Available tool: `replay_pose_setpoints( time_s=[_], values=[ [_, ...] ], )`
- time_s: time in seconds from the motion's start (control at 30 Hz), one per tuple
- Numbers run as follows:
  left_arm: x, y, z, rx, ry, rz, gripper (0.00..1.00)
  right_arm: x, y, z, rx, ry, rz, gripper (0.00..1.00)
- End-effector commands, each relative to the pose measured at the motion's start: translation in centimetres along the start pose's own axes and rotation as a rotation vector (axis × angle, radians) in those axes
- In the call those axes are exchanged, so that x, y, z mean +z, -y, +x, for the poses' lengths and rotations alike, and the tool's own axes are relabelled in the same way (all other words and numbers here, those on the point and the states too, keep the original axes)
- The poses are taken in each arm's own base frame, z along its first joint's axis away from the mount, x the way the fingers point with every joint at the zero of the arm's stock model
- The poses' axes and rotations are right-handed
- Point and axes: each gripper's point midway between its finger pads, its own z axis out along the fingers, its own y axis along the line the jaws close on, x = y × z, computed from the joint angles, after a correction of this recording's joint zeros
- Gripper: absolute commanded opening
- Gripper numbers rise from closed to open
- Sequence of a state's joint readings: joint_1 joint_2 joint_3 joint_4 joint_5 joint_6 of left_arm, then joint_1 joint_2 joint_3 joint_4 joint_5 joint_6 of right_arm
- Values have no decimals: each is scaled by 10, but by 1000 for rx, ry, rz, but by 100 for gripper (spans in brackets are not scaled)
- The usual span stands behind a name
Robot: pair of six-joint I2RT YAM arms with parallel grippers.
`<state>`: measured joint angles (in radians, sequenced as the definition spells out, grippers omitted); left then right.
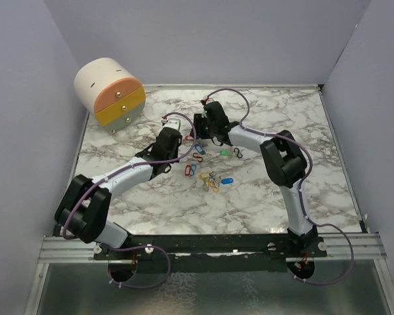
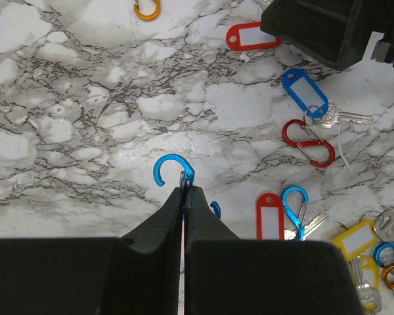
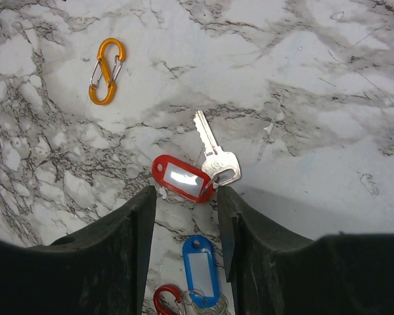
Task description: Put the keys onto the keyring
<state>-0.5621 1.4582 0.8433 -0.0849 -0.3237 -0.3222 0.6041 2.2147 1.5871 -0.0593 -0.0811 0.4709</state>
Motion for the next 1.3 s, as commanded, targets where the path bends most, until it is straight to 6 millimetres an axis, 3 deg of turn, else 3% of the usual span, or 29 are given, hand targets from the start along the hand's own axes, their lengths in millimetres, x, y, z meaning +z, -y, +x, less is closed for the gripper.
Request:
replay_pose_setpoints(
  time_s=[0.0, 0.67, 0.93, 1.13, 1.27],
  values=[
    [-5, -8, -8, -3, 30, -22, 0, 9, -11, 0, 7, -1, -32, 42],
    [-4, -13, -5, -4, 28, -29, 0, 20, -2, 12, 24, -26, -1, 37],
    [-4, -15, -6, -6, 29, -32, 0, 19, 2, 14, 29, -23, 17, 21],
    [-3, -14, -6, -7, 29, -30, 0, 15, 7, 10, 23, -4, 45, 1],
    [-2, -13, -6, -7, 29, -23, 0, 4, 9, 4, 3, 34, 58, 1]
  ],
)
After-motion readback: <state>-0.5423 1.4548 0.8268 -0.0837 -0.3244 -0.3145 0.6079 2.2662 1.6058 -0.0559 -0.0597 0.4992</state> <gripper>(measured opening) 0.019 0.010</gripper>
